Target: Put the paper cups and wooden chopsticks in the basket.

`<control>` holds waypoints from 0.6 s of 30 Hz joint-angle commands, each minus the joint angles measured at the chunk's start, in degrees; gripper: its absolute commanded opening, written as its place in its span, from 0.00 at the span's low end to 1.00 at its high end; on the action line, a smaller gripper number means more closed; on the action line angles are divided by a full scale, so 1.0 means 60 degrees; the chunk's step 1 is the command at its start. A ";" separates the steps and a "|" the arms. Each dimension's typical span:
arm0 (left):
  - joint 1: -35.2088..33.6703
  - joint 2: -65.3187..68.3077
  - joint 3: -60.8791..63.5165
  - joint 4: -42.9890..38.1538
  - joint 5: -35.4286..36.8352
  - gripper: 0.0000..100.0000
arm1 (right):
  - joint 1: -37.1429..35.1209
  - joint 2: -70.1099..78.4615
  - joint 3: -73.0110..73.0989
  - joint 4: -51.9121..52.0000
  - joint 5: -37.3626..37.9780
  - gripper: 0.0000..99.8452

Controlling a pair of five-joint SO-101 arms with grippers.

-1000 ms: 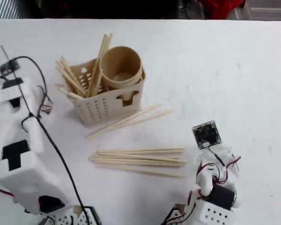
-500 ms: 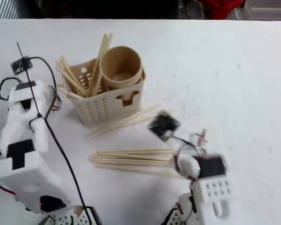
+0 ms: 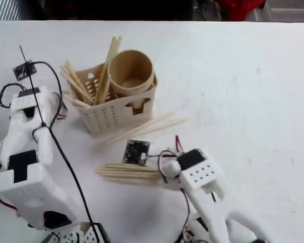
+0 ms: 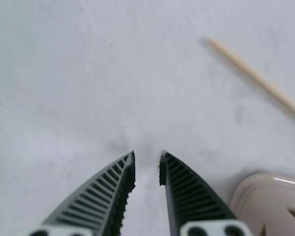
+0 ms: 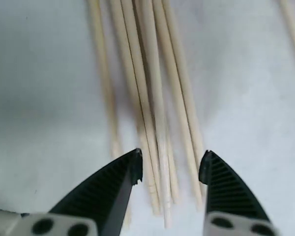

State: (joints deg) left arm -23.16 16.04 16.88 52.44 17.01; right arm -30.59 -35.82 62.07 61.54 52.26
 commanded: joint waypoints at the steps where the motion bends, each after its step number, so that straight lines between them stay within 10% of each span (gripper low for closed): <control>1: 0.0110 -0.0037 -0.0073 -0.0161 0.0059 0.10 | -0.0403 0.0535 -0.0586 -0.0081 0.0073 0.20; 10: 0.0125 -0.0022 -0.0059 -0.0337 0.0059 0.10 | -0.3275 -0.0564 0.0689 0.0476 0.0059 0.20; 18: 0.0125 -0.0022 -0.0044 -0.0293 0.0059 0.10 | -0.1912 0.2059 0.0000 -0.1136 0.0059 0.20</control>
State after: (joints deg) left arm -23.16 16.22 16.88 51.38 17.01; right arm -45.98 -29.05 66.37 57.32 52.35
